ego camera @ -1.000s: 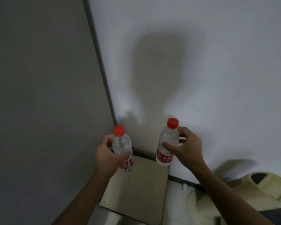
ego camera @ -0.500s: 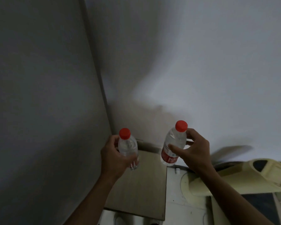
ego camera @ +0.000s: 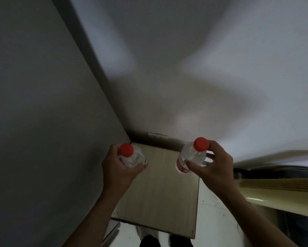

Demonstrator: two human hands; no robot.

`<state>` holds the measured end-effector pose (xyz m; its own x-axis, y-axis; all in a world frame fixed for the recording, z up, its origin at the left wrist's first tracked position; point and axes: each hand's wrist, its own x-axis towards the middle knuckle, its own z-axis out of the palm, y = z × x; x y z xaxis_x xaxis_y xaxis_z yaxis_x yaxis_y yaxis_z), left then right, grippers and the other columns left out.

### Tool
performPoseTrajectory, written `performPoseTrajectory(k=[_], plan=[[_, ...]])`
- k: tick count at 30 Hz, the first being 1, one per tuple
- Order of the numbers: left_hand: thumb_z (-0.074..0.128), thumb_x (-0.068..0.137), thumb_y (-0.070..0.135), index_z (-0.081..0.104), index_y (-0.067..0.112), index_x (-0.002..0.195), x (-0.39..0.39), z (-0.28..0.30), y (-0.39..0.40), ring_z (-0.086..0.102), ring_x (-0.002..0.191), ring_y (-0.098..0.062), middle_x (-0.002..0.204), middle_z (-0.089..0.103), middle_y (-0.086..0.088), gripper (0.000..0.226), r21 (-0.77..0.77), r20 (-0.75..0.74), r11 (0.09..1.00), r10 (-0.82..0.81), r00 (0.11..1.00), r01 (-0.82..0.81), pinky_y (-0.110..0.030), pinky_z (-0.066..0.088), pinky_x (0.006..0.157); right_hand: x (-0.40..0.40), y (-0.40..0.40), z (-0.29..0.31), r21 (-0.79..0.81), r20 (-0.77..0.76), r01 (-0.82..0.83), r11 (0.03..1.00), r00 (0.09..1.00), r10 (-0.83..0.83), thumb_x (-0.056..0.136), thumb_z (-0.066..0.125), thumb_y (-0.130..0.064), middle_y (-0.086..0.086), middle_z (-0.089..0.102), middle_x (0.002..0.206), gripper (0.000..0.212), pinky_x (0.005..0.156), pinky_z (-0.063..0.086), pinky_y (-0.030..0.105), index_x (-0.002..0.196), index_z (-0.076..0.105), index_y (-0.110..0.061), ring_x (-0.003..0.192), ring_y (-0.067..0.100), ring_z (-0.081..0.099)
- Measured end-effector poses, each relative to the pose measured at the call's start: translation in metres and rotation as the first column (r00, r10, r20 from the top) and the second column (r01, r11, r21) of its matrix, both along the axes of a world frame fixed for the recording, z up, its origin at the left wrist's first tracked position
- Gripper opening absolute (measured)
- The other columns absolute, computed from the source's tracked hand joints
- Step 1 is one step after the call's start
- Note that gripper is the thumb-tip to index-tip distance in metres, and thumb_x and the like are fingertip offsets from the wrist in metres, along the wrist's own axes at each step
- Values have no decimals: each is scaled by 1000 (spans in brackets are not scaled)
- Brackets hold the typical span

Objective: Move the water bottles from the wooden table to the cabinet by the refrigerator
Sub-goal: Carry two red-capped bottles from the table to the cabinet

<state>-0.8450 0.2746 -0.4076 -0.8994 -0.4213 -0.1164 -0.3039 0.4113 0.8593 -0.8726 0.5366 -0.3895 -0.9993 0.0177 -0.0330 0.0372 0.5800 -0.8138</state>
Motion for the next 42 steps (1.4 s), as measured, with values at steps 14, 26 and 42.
performPoseTrajectory(k=[14, 26, 42], plan=[[83, 45, 55, 54, 34, 107, -34, -120, 3, 66, 92, -10, 102, 66, 12, 71, -8, 24, 995, 97, 995, -97, -41, 58, 81, -27, -15, -99, 37, 82, -73, 997, 994, 70, 49, 68, -64, -13, 57, 106, 74, 80, 45, 23, 114, 50, -33, 93, 11, 58], [89, 50, 37, 55, 29, 101, -61, -167, -12, 66, 89, -16, 98, 66, 8, 62, -16, 17, 999, 52, 998, -52, -47, 57, 79, -33, -27, -137, 65, 146, -78, 995, 987, 68, 56, 90, -35, -15, 57, 104, 68, 81, 41, 16, 111, 50, -34, 93, 6, 57], [88, 58, 40, 55, 51, 106, -57, -188, -7, 67, 103, -7, 110, 68, 16, 59, 65, -39, 998, -23, 999, 25, -41, 58, 88, -31, -28, -172, 68, 95, -58, 996, 994, 51, 56, 87, -40, -13, 60, 110, 70, 84, 46, 20, 118, 58, -24, 97, 8, 60]])
